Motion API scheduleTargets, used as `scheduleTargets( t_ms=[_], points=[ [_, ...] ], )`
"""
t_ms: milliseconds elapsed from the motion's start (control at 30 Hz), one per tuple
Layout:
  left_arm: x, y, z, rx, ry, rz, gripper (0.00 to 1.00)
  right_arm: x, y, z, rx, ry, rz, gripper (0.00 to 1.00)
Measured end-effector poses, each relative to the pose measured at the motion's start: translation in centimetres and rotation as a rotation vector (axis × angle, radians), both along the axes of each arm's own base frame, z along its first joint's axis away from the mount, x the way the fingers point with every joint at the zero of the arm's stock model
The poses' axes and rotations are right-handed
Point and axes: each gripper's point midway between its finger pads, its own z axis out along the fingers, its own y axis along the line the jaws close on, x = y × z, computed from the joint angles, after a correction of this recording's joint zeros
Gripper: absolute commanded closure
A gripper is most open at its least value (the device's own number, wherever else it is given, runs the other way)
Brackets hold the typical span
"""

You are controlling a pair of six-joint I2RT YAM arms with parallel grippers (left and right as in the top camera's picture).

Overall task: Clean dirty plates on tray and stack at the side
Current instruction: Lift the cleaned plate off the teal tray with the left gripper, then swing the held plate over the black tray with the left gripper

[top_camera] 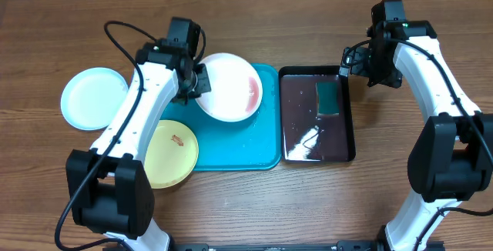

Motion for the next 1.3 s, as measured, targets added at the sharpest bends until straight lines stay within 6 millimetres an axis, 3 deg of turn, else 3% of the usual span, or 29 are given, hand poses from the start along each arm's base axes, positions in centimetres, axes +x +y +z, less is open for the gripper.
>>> scheduleTargets(
  t_ms=[167, 400, 767, 1033, 1300],
  points=[
    [0.8, -0.6, 2.2, 0.002, -0.051, -0.029, 0.96, 0.0, 0.0, 0.0, 0.0, 0.0, 0.0, 0.0],
    [0.6, -4.8, 4.5, 0.03, -0.125, -0.14, 0.96, 0.0, 0.0, 0.0, 0.0, -0.001, 0.0, 0.0],
    [-1.8, -11.5, 6.7, 0.259, -0.272, -0.321, 0.96, 0.0, 0.0, 0.0, 0.0, 0.0, 0.0, 0.0],
    [-4.4, -16.7, 9.9, 0.479, -0.488, -0.436, 0.96, 0.0, 0.0, 0.0, 0.0, -0.001, 0.0, 0.0],
    [-6.6, -19.0, 13.6, 0.664, -0.685, -0.453, 0.96, 0.0, 0.0, 0.0, 0.0, -0.001, 0.0, 0.0]
  ],
)
